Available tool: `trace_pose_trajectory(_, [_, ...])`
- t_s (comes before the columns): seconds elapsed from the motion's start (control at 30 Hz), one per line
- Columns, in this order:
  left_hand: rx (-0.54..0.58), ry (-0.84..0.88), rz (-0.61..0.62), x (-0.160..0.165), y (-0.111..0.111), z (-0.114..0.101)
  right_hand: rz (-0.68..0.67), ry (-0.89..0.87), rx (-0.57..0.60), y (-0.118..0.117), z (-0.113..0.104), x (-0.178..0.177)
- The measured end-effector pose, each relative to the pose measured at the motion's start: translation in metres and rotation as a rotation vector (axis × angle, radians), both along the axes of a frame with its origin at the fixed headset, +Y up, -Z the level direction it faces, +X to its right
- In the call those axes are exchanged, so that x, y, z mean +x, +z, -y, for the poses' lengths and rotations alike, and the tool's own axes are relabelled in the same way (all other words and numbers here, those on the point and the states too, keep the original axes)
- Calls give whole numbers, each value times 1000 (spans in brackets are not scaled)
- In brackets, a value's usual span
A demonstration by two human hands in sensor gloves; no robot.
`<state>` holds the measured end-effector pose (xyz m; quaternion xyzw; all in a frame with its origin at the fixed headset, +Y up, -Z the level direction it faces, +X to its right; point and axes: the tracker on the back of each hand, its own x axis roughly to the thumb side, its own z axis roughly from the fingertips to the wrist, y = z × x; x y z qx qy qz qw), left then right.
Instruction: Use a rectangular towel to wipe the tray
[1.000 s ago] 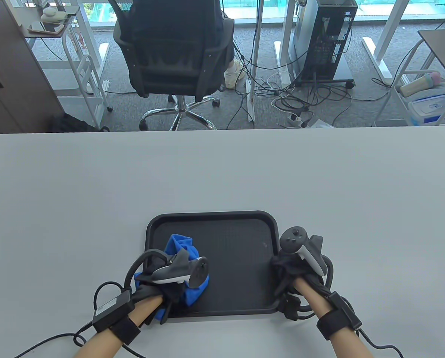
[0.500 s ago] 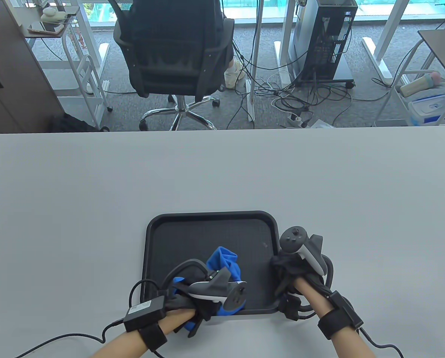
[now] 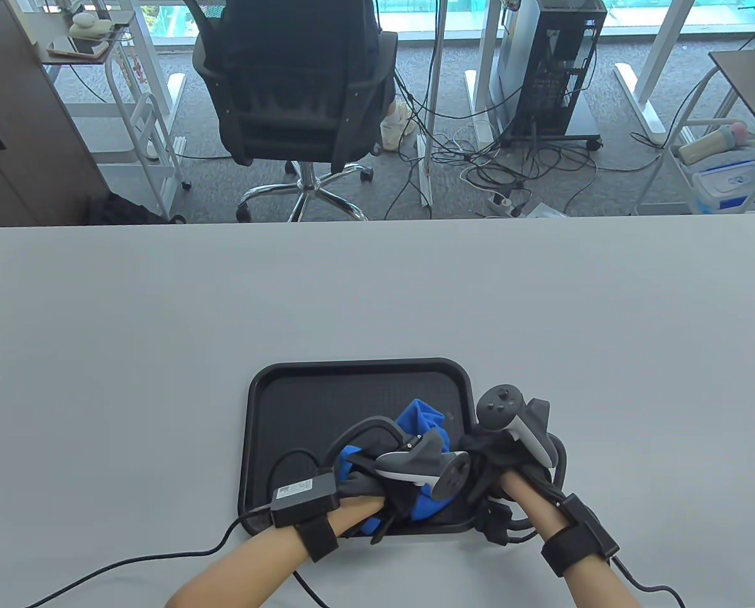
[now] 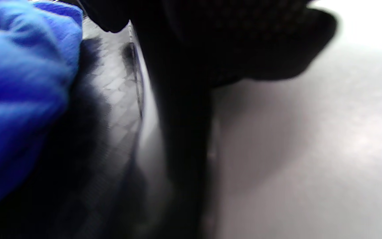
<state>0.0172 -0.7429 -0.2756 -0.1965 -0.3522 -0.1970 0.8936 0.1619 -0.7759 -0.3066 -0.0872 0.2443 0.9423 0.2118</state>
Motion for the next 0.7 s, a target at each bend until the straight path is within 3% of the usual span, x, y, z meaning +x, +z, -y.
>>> trace_pose_trajectory(0.3, [53, 15, -243, -3, -55, 3, -15, -23, -8, -1, 1, 2])
trace_pose_trajectory(0.7, [104, 1, -467, -71, -88, 5, -9, 1, 9, -1, 0, 2])
